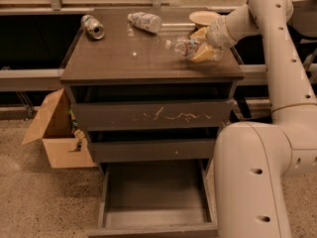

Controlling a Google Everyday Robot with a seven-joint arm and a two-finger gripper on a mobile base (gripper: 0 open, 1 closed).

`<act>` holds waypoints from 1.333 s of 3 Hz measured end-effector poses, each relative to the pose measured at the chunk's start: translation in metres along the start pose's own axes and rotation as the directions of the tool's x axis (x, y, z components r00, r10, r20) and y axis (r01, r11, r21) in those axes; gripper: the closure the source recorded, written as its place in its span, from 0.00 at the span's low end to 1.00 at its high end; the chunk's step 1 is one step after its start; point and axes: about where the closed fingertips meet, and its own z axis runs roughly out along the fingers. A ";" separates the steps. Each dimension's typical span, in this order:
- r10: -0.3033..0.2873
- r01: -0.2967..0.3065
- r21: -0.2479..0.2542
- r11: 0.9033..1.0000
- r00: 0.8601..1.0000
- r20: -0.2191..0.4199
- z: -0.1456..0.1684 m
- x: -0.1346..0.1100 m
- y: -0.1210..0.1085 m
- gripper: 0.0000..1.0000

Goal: Pick water bottle from bottom drawer and place on counter

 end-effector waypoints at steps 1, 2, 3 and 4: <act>0.026 -0.026 0.004 1.000 1.000 -0.003 0.005 0.008 0.000 0.20; 0.033 -0.033 0.017 0.999 0.999 0.000 0.002 0.009 -0.003 0.00; 0.023 -0.024 0.063 0.998 0.999 0.028 -0.012 0.003 -0.012 0.00; -0.008 0.000 0.132 0.991 0.998 0.065 -0.040 -0.011 -0.025 0.00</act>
Offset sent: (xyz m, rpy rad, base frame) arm 0.0538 -0.0407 0.0252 0.0195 0.0098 -0.0402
